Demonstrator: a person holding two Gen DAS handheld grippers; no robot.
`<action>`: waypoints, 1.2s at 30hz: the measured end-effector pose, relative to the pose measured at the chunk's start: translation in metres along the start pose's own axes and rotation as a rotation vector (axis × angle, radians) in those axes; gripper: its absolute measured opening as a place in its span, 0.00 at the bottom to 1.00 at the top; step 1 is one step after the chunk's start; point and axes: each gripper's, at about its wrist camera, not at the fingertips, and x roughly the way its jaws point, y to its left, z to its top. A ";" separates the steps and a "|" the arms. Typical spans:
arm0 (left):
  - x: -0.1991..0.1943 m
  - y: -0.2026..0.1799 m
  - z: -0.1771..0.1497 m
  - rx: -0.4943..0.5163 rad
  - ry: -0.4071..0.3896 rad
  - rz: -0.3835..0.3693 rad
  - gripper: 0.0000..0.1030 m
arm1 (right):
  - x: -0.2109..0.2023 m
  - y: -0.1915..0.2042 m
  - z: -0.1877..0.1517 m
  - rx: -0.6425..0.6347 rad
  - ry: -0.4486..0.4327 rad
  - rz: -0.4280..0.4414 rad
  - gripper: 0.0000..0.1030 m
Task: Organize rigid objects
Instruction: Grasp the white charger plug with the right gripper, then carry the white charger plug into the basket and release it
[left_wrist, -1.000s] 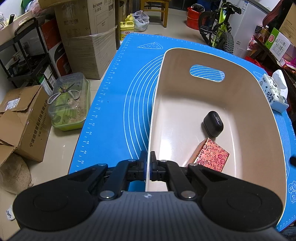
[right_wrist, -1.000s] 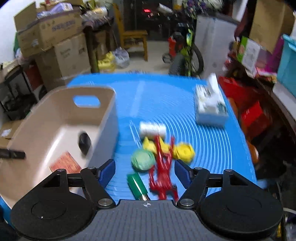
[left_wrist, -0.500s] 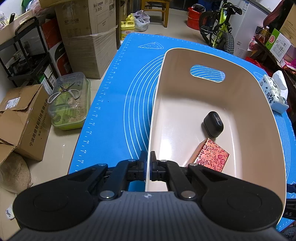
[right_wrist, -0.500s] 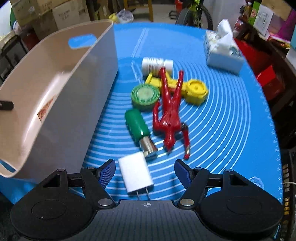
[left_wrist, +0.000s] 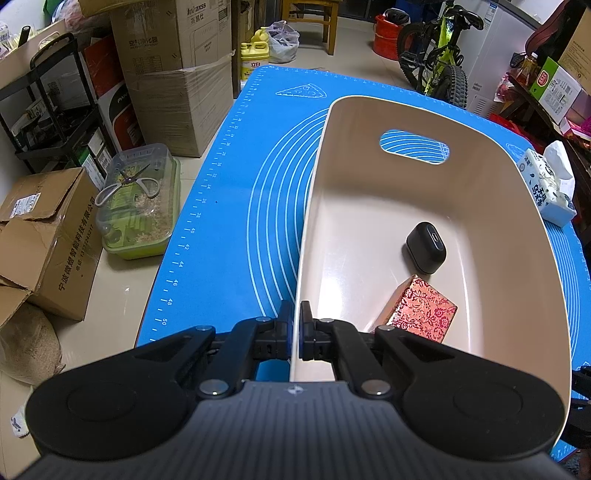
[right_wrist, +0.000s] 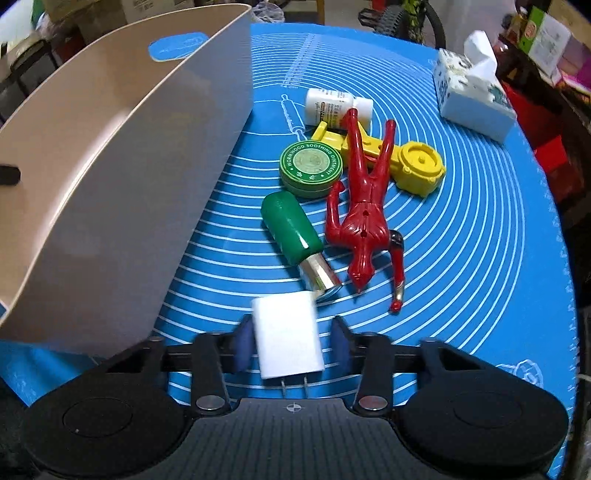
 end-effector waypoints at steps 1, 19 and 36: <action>0.000 0.000 0.000 0.000 0.000 0.000 0.05 | -0.001 0.000 -0.001 0.001 0.002 0.006 0.41; 0.000 0.000 0.000 -0.001 0.001 -0.002 0.05 | -0.050 -0.008 0.010 0.057 -0.145 -0.016 0.41; 0.000 0.001 0.000 -0.001 0.001 -0.001 0.05 | -0.113 0.007 0.066 0.110 -0.475 -0.014 0.42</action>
